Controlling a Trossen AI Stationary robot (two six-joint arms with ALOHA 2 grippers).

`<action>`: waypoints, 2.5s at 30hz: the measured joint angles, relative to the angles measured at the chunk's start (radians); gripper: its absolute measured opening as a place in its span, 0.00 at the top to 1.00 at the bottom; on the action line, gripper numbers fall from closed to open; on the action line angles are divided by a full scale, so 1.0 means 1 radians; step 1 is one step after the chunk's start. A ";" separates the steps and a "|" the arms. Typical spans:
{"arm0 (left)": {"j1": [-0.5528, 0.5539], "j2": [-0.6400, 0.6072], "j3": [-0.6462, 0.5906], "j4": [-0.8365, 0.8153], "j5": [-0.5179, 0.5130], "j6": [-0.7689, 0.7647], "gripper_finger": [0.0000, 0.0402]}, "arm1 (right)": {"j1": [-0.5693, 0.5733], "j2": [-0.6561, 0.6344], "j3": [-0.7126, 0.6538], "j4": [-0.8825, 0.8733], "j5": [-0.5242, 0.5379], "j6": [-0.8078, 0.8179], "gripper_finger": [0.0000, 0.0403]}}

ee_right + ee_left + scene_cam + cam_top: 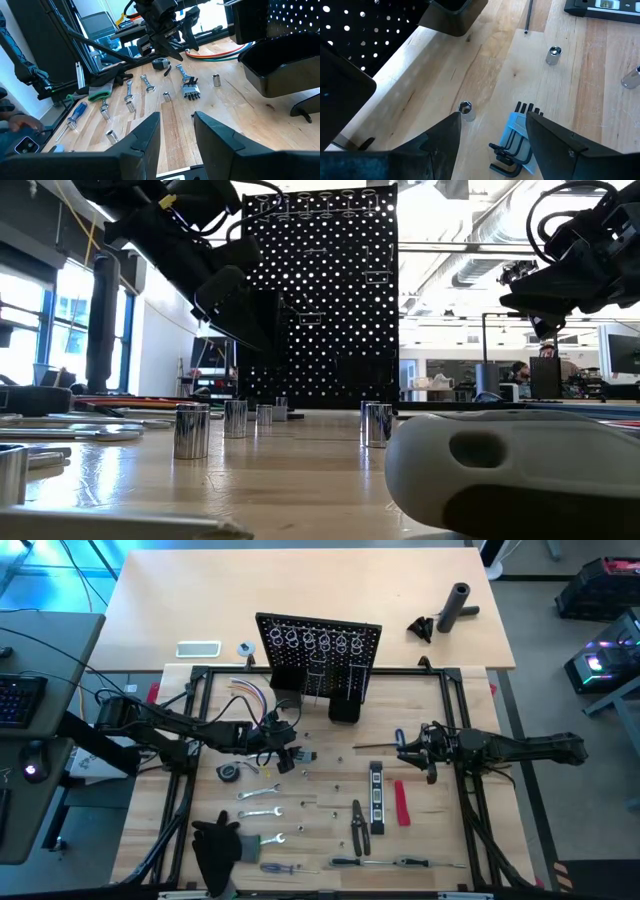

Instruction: Hang tools onto peg board

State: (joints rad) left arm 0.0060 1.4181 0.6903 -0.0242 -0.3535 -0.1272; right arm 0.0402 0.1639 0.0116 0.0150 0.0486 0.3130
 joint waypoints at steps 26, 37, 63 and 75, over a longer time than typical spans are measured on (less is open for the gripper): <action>0.000 0.000 0.000 0.031 0.000 0.000 0.46 | 0.000 0.000 0.000 0.000 0.000 -0.267 0.72; 0.000 0.000 0.000 0.083 0.000 0.000 0.46 | 0.000 0.000 0.000 0.003 0.011 -0.269 0.72; 0.000 0.000 0.000 0.082 0.000 0.000 0.46 | 0.000 0.000 0.000 0.003 0.011 -0.261 0.72; 0.000 0.000 0.000 0.082 0.000 0.000 0.46 | 0.000 0.000 0.000 0.003 0.011 -0.261 0.72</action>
State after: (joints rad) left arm 0.0063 1.4181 0.6906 0.0574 -0.3538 -0.1272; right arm 0.0399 0.1638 0.0116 0.0185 0.0601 0.0517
